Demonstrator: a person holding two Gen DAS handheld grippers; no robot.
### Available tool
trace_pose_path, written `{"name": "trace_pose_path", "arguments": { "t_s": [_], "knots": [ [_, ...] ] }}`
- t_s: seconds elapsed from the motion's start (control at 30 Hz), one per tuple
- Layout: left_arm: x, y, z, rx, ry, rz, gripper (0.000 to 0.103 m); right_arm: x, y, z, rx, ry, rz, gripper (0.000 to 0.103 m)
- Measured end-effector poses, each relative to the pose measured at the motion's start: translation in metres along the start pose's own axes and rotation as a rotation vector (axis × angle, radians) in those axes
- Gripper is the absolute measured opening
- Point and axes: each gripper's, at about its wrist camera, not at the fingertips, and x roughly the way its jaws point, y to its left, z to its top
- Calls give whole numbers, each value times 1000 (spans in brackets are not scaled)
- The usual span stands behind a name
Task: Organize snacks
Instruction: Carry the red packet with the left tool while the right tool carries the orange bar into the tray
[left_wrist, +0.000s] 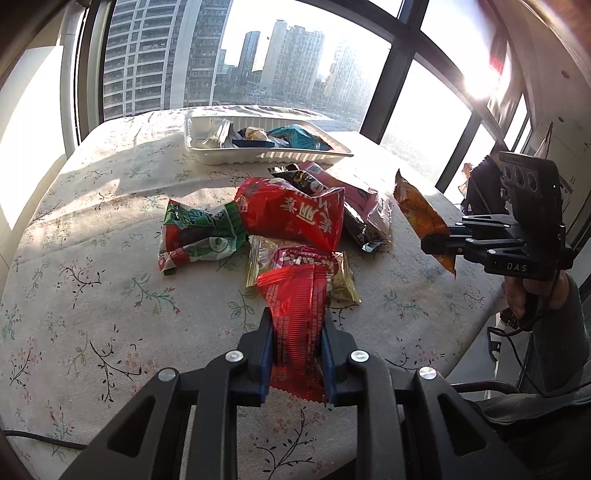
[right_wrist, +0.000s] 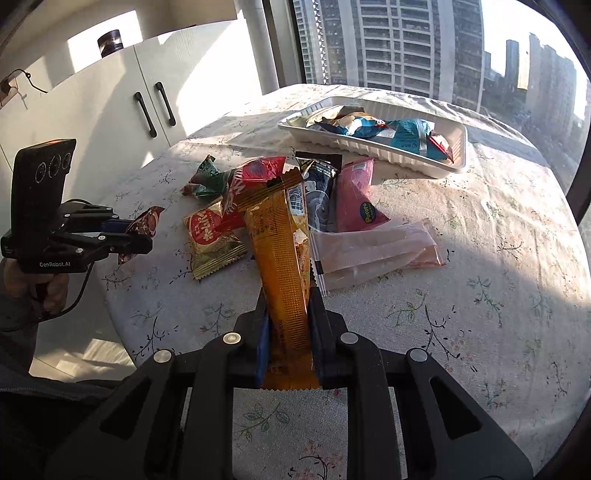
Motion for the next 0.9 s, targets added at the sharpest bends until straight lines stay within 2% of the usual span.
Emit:
{"name": "trace_pose_path", "arguments": {
  "t_s": [0.23,0.43,0.67,0.9],
  "knots": [
    [-10,7,25,-14,-51,-11,23,-19,-31,5,122,-83,50,17],
    [-13,16,69,-3,-105,4,23,-28,-63,29,206,-151,94,17],
    [5,29,140,14,-119,32,23,-19,-107,85,305,-218,144,17],
    [49,40,205,23,-81,65,23,18,-128,154,350,-231,171,17]
  ]
}}
